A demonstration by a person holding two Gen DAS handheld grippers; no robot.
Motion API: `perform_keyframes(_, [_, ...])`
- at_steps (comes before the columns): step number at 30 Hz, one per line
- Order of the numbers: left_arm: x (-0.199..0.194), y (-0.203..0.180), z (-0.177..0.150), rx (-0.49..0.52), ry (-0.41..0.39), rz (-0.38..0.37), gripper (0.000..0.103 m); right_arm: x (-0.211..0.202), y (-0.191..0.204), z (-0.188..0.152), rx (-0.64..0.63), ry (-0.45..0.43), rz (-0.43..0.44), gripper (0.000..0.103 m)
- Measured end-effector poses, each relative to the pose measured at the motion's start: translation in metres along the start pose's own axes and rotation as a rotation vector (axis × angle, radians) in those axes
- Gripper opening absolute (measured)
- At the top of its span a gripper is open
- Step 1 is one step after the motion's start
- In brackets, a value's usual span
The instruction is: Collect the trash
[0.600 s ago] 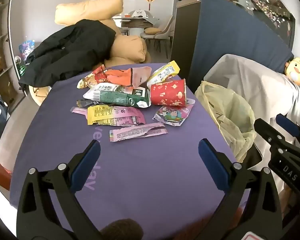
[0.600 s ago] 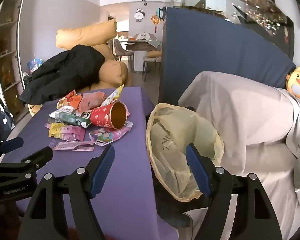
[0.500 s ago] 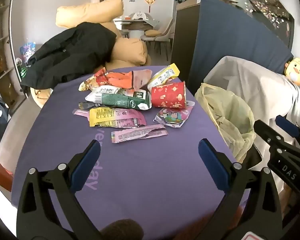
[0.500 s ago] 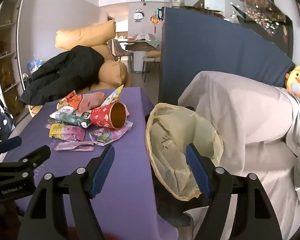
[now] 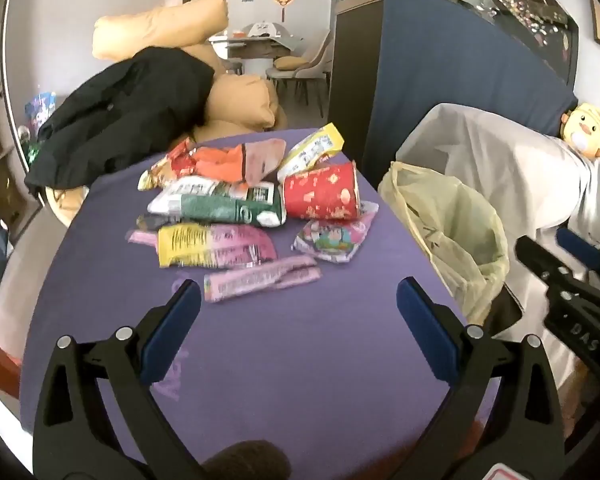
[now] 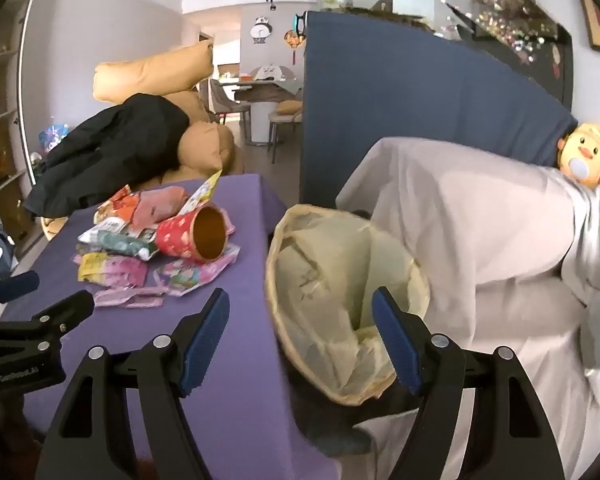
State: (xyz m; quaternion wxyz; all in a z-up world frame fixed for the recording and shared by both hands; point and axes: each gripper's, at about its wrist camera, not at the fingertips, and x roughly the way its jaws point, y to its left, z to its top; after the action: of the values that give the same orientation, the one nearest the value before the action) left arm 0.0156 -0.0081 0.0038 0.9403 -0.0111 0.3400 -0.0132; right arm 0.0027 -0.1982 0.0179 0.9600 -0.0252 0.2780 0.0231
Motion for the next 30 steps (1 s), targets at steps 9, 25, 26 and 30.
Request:
perform_keyframes(9, [0.016,0.006,0.013,-0.038,-0.006,0.007,0.094,0.011,0.002,0.017,-0.023,-0.037,0.015,0.070])
perform_keyframes(25, [0.019,0.007,0.003,-0.034,-0.023,0.019,0.094,0.017,0.004,0.008,-0.009,-0.011,0.031,0.070])
perform_keyframes(26, [0.018,0.007,0.003,-0.033,-0.024,0.019,0.094,0.018,0.004,0.008,-0.009,-0.010,0.032,0.070])
perform_keyframes(30, [0.018,0.007,0.003,-0.036,-0.024,0.019,0.094,0.018,0.004,0.008,-0.011,-0.005,0.031,0.070])
